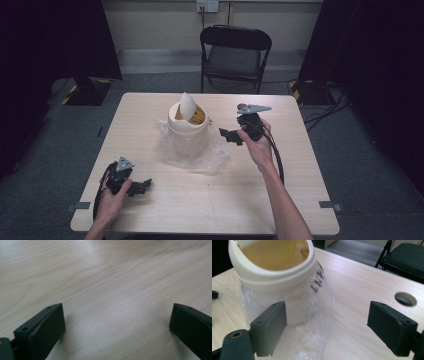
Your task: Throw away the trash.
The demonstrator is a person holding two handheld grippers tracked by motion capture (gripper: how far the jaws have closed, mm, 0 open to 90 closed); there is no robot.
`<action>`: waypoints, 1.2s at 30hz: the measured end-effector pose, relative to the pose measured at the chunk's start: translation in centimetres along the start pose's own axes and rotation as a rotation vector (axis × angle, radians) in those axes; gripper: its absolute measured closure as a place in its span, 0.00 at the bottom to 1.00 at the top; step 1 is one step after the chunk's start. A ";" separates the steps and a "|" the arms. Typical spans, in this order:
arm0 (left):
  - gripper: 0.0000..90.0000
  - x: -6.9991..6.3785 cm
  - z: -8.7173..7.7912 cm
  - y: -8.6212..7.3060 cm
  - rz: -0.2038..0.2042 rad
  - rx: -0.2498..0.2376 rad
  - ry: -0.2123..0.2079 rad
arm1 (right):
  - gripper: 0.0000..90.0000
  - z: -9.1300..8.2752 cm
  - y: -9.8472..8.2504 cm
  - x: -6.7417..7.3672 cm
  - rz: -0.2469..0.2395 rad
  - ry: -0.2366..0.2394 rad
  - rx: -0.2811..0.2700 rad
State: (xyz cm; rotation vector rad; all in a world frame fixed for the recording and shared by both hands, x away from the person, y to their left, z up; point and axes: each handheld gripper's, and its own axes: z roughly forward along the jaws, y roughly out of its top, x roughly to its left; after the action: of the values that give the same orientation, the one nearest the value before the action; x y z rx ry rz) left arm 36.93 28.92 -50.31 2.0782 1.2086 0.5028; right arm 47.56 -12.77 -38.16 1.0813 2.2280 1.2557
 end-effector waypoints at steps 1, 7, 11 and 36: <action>0.00 0.0 0.0 0.0 -0.001 0.000 0.000 | 0.17 -0.2 -0.4 -0.1 0.001 -0.003 0.002; 0.00 0.0 0.0 0.0 -0.001 0.000 0.000 | 0.17 -1.5 -2.8 -0.5 0.029 -0.045 0.021; 0.00 0.0 0.0 0.0 -0.001 0.000 0.000 | 0.17 -2.4 -4.6 -0.9 0.046 -0.080 0.033; 0.00 0.0 0.0 0.0 0.000 0.001 -0.003 | 0.17 -6.6 -17.0 -3.0 0.160 -0.267 0.170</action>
State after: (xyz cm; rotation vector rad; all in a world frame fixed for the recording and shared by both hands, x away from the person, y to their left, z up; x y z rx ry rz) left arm 36.93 28.93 -50.30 2.0790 1.2072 0.4985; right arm 37.80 -24.06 -49.12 1.4248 2.1061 0.9275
